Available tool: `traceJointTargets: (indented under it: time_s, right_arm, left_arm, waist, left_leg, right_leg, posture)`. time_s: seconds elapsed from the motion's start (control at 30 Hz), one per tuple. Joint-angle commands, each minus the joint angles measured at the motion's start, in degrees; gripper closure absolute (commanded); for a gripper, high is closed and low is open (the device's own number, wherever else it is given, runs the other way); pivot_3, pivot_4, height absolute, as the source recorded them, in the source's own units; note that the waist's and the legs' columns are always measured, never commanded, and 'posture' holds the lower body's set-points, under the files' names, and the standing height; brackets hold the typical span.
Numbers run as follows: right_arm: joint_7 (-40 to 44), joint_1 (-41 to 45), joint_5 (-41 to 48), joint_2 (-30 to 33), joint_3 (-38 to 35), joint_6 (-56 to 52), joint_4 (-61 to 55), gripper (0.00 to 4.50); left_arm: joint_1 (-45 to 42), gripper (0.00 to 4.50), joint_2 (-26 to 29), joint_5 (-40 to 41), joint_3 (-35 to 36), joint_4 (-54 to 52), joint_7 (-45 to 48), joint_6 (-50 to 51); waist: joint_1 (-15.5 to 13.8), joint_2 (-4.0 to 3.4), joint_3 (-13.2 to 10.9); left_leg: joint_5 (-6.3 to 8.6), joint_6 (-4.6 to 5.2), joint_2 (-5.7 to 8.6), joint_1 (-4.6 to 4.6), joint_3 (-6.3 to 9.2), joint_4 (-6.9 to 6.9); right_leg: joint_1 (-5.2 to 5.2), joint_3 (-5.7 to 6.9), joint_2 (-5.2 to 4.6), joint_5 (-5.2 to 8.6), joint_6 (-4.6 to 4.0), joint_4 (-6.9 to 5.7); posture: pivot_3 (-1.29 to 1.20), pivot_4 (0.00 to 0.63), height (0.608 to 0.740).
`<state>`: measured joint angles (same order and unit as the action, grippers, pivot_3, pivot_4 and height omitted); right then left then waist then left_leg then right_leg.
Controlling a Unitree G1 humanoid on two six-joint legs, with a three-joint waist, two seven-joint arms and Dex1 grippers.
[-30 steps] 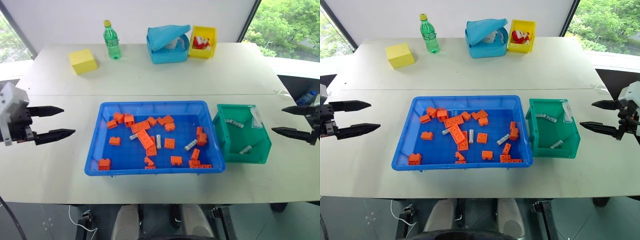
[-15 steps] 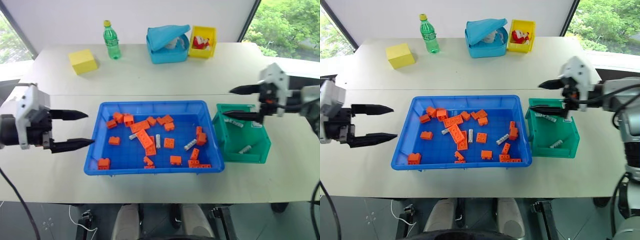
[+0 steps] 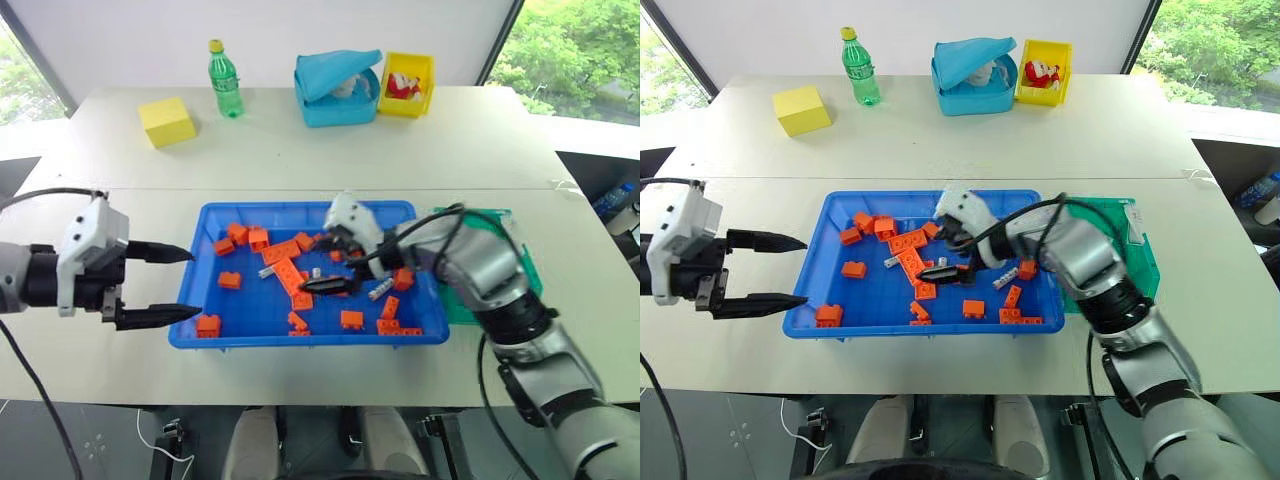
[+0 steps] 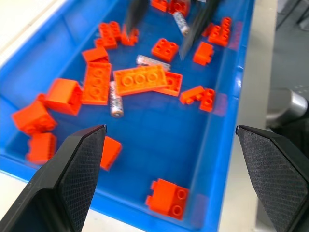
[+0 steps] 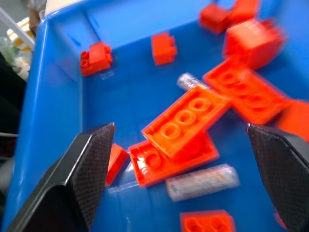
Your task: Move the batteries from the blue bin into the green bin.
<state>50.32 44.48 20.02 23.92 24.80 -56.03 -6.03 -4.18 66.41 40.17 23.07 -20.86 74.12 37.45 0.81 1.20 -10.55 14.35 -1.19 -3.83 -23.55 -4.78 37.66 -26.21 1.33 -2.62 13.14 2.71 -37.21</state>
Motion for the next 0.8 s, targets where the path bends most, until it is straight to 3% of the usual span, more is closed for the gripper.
traceJointTargets:
  time_s: [0.03, 0.17, 0.3, 0.77, 0.8]
  right_arm:
    - [-5.44, 2.71, -4.89, -2.95, 2.83, -0.22, 1.97, 0.02]
    - [-11.50, 3.13, -5.70, -7.41, 0.91, -5.82, 0.77, 0.02]
    - [-14.96, 3.15, -9.19, -6.72, 2.12, -5.54, -0.62, 0.02]
    - [-16.59, 1.32, -10.10, -8.56, 3.47, -5.03, -3.35, 0.02]
    - [-16.38, 1.17, -10.10, -8.53, 3.63, -4.75, -3.19, 0.26]
  left_arm:
    - [-0.54, 0.00, -0.54, 1.12, 0.40, -1.47, -1.52, 0.88]
    - [1.28, 0.00, -1.17, 1.42, 1.63, -2.75, -2.37, 1.50]
    - [2.85, 0.00, -1.45, 1.18, 2.51, -3.21, -2.42, 1.42]
    - [-0.96, 0.00, -0.76, -0.05, 0.16, 0.17, -2.70, 0.29]
    - [-1.34, 0.00, -0.76, -0.18, -0.12, 0.34, -2.69, 0.16]
  waist:
    - [0.05, 0.00, 0.00]
    - [0.12, 0.02, 0.01]
    - [0.08, 0.03, 0.02]
    - [0.27, 0.06, 0.03]
    - [0.26, 0.06, 0.03]
  left_leg:
    - [0.00, 0.00, 0.00, -0.02, 0.00, 0.03]
    - [0.00, 0.00, -0.01, -0.03, 0.02, 0.05]
    - [0.00, 0.00, -0.02, -0.03, 0.03, 0.06]
    - [0.00, 0.00, -0.02, -0.03, 0.07, 0.06]
    - [0.00, 0.00, -0.02, -0.03, 0.06, 0.07]
  right_leg:
    - [-0.02, 0.00, 0.00, 0.00, 0.00, -0.01]
    - [-0.02, 0.01, 0.01, 0.00, 0.00, -0.05]
    - [-0.02, 0.01, 0.00, 0.00, 0.00, -0.05]
    - [-0.01, 0.03, 0.02, 0.00, 0.00, -0.05]
    - [-0.01, 0.03, 0.02, 0.00, 0.00, -0.05]
  posture:
    - [0.00, 0.150, 0.736]
    - [0.00, 0.150, 0.736]
    - [0.00, 0.150, 0.736]
    - [0.00, 0.150, 0.736]
    - [0.00, 0.150, 0.736]
